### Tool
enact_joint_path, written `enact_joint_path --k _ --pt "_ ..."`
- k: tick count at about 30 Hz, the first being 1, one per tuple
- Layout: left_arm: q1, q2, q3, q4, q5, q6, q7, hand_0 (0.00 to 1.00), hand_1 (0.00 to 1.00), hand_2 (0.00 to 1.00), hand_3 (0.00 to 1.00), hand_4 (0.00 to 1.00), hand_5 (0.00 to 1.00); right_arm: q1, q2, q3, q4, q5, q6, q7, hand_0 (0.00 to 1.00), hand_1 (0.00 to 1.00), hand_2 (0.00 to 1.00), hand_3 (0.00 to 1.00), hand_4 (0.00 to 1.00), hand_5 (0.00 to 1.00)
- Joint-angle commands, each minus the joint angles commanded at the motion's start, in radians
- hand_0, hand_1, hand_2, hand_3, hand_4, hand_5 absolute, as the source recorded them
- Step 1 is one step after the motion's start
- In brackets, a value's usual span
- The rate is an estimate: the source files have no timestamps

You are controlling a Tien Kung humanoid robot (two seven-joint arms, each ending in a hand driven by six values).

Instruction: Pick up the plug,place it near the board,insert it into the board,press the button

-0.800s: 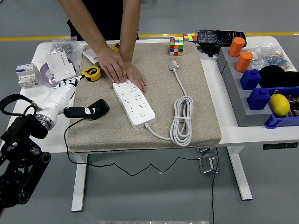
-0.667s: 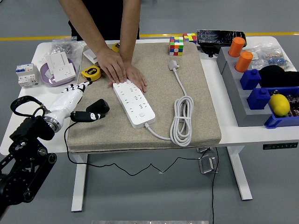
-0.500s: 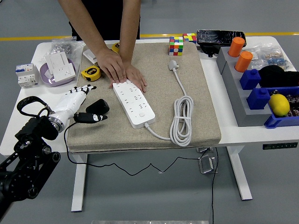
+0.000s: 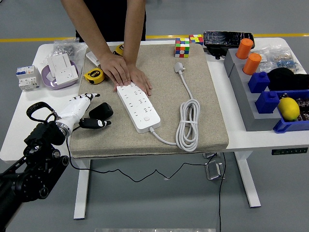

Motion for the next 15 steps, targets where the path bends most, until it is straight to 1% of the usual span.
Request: enact_joint_path --k 4,5,10,11,15 --pt "-0.007 0.0 -0.001 0.016 0.0 0.018 -0.007 0.929 0.948 0.876 0.877 0.998 0.492 0.001 0.0 0.0 -0.001 0.002 -0.001 0.0 0.872 0.809 0.772 0.782 0.998 0.832" --pt "-0.008 -0.001 -0.001 0.019 0.0 0.022 -0.008 0.84 0.804 0.677 0.682 0.998 0.408 0.001 -0.001 0.0 -0.001 0.003 -0.001 0.0 0.87 0.808 0.771 0.782 0.998 0.832" --pt "-0.013 -0.003 -0.002 0.033 0.0 0.04 -0.01 0.84 0.804 0.677 0.682 0.998 0.408 0.001 -0.002 0.0 -0.002 0.005 -0.001 0.001 0.87 0.808 0.771 0.782 0.998 0.832" --pt "-0.014 -0.004 -0.001 0.035 0.0 0.041 -0.01 0.719 0.662 0.459 0.451 0.998 0.389 0.001 -0.002 0.0 -0.002 0.006 -0.002 0.001 0.871 0.807 0.771 0.782 0.998 0.83" --pt "-0.016 -0.006 0.002 0.045 0.0 0.041 -0.009 0.719 0.662 0.459 0.451 0.998 0.389 0.002 -0.002 0.002 -0.001 0.004 -0.002 0.001 0.871 0.807 0.771 0.782 0.998 0.83"
